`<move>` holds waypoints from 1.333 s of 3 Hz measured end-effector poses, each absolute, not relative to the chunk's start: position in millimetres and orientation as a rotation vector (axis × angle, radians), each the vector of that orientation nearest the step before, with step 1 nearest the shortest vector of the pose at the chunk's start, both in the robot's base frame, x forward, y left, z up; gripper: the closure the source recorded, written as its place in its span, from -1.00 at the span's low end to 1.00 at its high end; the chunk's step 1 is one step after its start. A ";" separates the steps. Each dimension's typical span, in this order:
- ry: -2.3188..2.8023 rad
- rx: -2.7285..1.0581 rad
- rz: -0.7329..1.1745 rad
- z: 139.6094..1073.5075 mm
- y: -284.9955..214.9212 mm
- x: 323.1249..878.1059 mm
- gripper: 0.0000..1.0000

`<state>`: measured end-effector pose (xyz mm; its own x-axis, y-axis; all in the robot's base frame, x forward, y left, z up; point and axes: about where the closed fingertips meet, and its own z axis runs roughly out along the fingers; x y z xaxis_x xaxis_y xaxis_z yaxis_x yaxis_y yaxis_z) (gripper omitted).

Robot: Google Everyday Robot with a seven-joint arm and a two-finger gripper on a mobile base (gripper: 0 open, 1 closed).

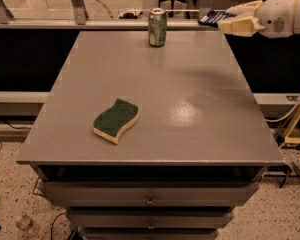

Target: Move rxbar blueberry near sponge

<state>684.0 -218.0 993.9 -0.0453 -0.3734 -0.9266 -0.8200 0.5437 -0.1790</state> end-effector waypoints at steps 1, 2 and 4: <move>1.613 -1.021 0.450 1007.2 -216.8 634.8 1.00; 1.585 -0.984 0.445 1001.8 -210.3 588.2 1.00; 1.701 -0.973 0.626 899.7 -177.6 504.9 1.00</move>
Offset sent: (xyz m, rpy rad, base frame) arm -0.1649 0.0308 -0.0759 0.0636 0.0334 -0.0287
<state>504.9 -177.6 899.7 -0.1394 -0.3048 -0.9421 -0.8427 0.5361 -0.0488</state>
